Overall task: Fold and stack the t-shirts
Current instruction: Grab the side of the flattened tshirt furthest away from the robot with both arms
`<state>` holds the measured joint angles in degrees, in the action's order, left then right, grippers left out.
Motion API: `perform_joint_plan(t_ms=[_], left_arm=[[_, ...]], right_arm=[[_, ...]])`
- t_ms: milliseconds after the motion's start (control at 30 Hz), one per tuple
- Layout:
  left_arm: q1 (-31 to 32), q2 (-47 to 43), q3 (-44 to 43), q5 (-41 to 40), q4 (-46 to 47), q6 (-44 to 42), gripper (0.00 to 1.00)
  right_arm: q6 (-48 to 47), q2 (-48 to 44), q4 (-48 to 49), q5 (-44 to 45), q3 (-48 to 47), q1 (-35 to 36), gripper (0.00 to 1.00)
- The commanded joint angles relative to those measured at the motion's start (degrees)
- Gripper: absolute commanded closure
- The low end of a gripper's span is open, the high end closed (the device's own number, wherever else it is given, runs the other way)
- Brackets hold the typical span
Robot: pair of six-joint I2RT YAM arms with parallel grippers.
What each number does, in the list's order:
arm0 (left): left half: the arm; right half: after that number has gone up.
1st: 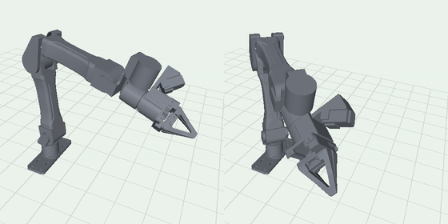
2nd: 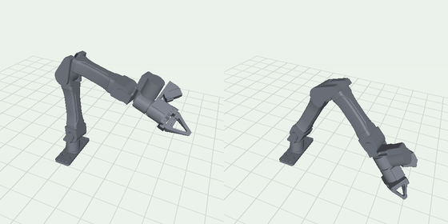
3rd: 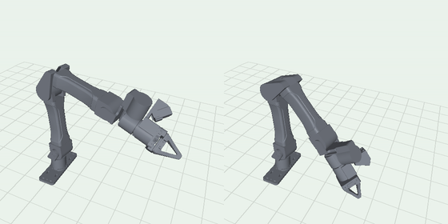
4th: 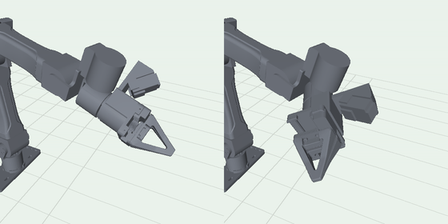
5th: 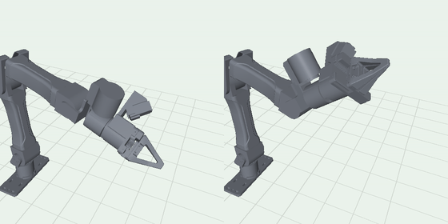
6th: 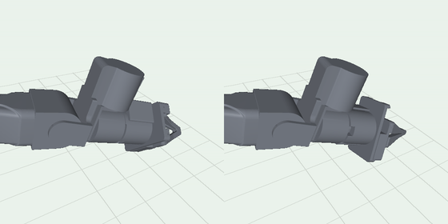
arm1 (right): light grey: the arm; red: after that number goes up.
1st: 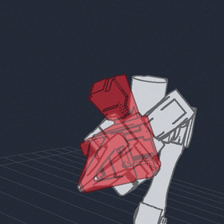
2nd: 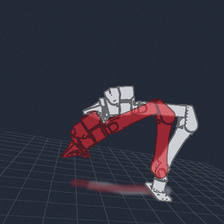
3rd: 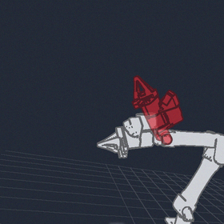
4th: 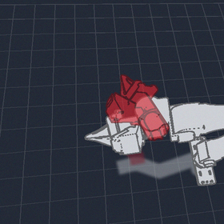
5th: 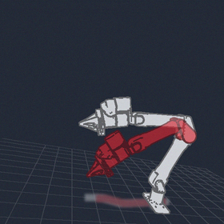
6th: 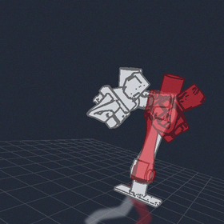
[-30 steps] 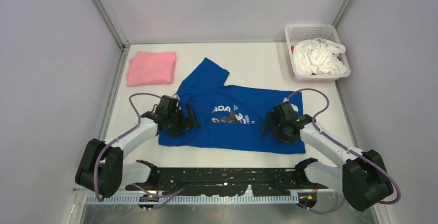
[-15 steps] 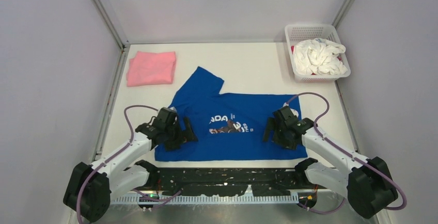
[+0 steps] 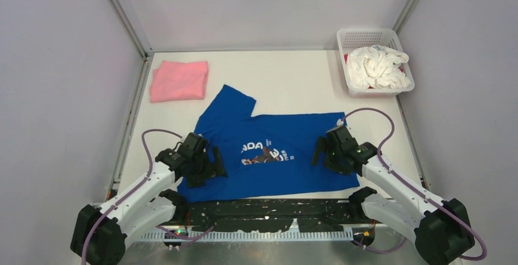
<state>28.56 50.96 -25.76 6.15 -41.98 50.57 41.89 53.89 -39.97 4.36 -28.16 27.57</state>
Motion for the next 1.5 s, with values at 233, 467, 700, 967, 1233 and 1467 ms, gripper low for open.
perform_joint_plan(t_ms=[233,467,700,967,1233,1467], left_arm=[[-2.02,8.92,-24.61,-10.27,-2.22,-9.17,0.0],[-10.04,30.88,-46.93,-7.49,1.6,-15.06,0.0],[-13.91,63.14,-79.62,-7.53,-0.99,-20.46,0.0],[-16.04,84.26,-105.42,-2.37,-7.51,-22.01,0.0],[-19.02,88.6,-100.96,13.93,2.06,-15.31,0.0],[-19.11,91.21,-101.76,9.83,-1.77,-12.53,0.0]], right_arm=[[-2.55,-5.67,5.53,10.97,-11.08,0.09,0.05],[-7.02,1.95,13.32,6.66,-12.86,-6.73,0.05],[-8.58,10.04,24.99,-1.56,-11.35,-15.43,0.05],[-11.23,13.8,25.57,-0.58,-12.06,-16.94,0.05],[-11.12,14.18,26.21,-0.73,-11.1,-17.51,0.05],[-10.72,13.27,26.04,-1.64,-10.66,-17.9,0.05]])
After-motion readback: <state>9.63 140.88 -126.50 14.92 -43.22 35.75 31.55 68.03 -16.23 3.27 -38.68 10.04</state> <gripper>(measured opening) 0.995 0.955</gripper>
